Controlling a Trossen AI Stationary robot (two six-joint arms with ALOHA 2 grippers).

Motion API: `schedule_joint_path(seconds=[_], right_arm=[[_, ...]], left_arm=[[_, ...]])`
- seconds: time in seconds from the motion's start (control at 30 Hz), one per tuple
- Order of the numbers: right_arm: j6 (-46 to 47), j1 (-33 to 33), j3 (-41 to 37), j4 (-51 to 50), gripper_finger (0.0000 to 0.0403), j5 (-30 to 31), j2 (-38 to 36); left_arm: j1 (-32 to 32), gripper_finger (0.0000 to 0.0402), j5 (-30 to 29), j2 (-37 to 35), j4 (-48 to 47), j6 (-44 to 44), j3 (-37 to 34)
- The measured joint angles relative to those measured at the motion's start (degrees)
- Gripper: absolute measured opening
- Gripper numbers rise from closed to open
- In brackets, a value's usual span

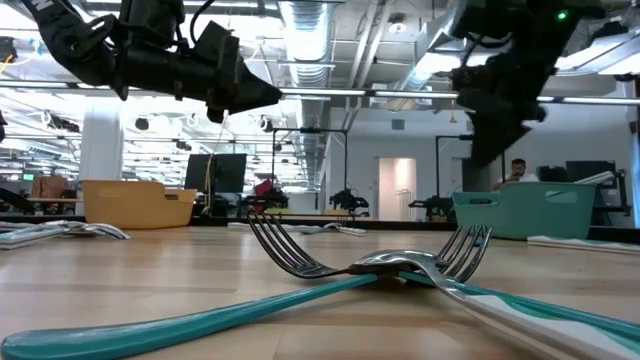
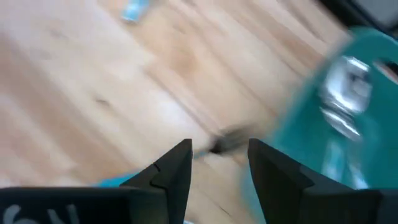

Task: Sort silverware by color (type)
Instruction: Put the blue fork into the yellow bin

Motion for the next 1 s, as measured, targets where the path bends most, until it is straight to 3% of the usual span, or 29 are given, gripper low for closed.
schedule_joint_path(seconds=[0.23,0.5,0.63,0.9,1.0], right_arm=[[-5.81,2.43,0.00,7.96,0.0147,-4.99,5.92],[-6.51,4.41,-0.02,7.75,0.0095,-15.36,16.81],[-6.49,4.05,0.18,7.87,0.0069,-16.48,21.14],[-12.29,5.85,-0.09,11.95,0.0048,-20.99,22.05],[-16.25,7.51,0.87,13.68,0.0042,-28.47,19.87]], left_arm=[[-0.13,0.0091,-0.01,0.00,0.04,0.14,0.03],[-0.65,0.0091,-0.07,0.00,-1.52,0.19,-0.21],[-1.40,0.0091,-0.02,0.00,-2.26,0.39,-0.23],[-2.14,0.0091,-2.41,0.00,-2.57,1.37,-0.26],[-2.14,0.0091,-2.43,0.00,-2.50,2.13,-0.26]])
